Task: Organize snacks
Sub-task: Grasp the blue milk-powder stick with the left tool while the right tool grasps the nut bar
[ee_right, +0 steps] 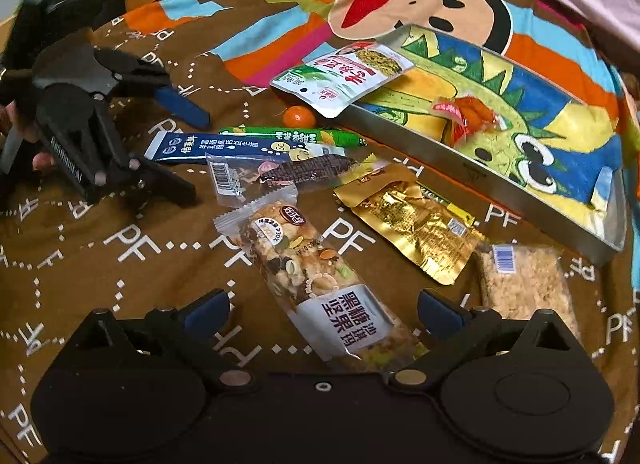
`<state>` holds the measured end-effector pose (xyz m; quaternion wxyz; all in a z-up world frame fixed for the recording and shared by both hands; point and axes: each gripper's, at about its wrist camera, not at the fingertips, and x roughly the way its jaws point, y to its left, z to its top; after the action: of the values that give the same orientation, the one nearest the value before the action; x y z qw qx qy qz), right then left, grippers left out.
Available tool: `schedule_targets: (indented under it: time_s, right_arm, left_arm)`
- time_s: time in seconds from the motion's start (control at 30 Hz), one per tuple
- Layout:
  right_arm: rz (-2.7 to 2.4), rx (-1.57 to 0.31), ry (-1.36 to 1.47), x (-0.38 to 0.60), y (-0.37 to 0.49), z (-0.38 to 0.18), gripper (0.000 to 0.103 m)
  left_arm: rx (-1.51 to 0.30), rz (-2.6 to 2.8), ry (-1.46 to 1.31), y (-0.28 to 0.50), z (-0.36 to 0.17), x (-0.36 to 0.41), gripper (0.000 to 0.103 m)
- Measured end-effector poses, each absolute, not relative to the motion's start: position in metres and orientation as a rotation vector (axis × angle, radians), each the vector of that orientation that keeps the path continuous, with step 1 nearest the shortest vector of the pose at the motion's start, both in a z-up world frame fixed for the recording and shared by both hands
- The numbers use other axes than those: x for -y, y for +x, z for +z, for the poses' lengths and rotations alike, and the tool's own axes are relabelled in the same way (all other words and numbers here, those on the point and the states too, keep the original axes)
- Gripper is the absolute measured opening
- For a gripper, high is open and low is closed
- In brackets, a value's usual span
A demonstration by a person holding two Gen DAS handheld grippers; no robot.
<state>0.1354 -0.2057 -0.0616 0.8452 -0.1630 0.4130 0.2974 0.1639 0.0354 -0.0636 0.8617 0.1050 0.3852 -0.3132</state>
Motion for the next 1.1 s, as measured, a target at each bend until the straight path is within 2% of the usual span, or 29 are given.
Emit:
schedule_targets:
  time_s: [0.17,0.27,0.33,0.43,0.5,0.53,0.77,0.93,1.0,1.1]
  right_arm:
    - [0.624,-0.893,-0.389,0.197,0.134,-0.069,0.097]
    - [0.602,-0.886,-0.424,0.194,0.132,-0.072,0.093]
    - [0.57,-0.887,-0.423,0.194,0.133,-0.074,0.087]
    - [0.487,-0.892,-0.417,0.19,0.133,-0.074,0.076]
    - [0.428,-0.903,-0.393,0.187,0.133,-0.073,0.072]
    - [0.41,-0.907,-0.382,0.186,0.131,-0.073,0.071]
    - [0.363,-0.962,-0.255,0.186,0.115,-0.066,0.062]
    - [0.329,-1.026,-0.056,0.2,0.108,-0.059,0.049]
    - [0.323,-1.044,-0.003,0.204,0.107,-0.057,0.05]
    - [0.324,-1.042,0.023,0.207,0.105,-0.057,0.062]
  left_arm:
    - [-0.94,-0.676,-0.119,0.187,-0.071,-0.066,0.097]
    - [-0.949,-0.64,-0.12,0.192,-0.071,-0.067,0.084]
    - [-0.945,-0.616,-0.06,0.19,-0.072,-0.061,0.08]
    - [-0.934,-0.571,0.061,0.183,-0.073,-0.046,0.065]
    - [-0.942,-0.53,0.071,0.181,-0.07,-0.04,0.052]
    - [-0.95,-0.51,0.052,0.18,-0.068,-0.04,0.049]
    - [-0.996,-0.442,-0.014,0.155,-0.061,-0.034,0.046]
    - [-1.069,-0.406,-0.105,0.126,-0.055,-0.035,0.045]
    - [-1.066,-0.388,-0.097,0.117,-0.053,-0.033,0.045]
    - [-1.052,-0.369,-0.097,0.115,-0.053,-0.032,0.047]
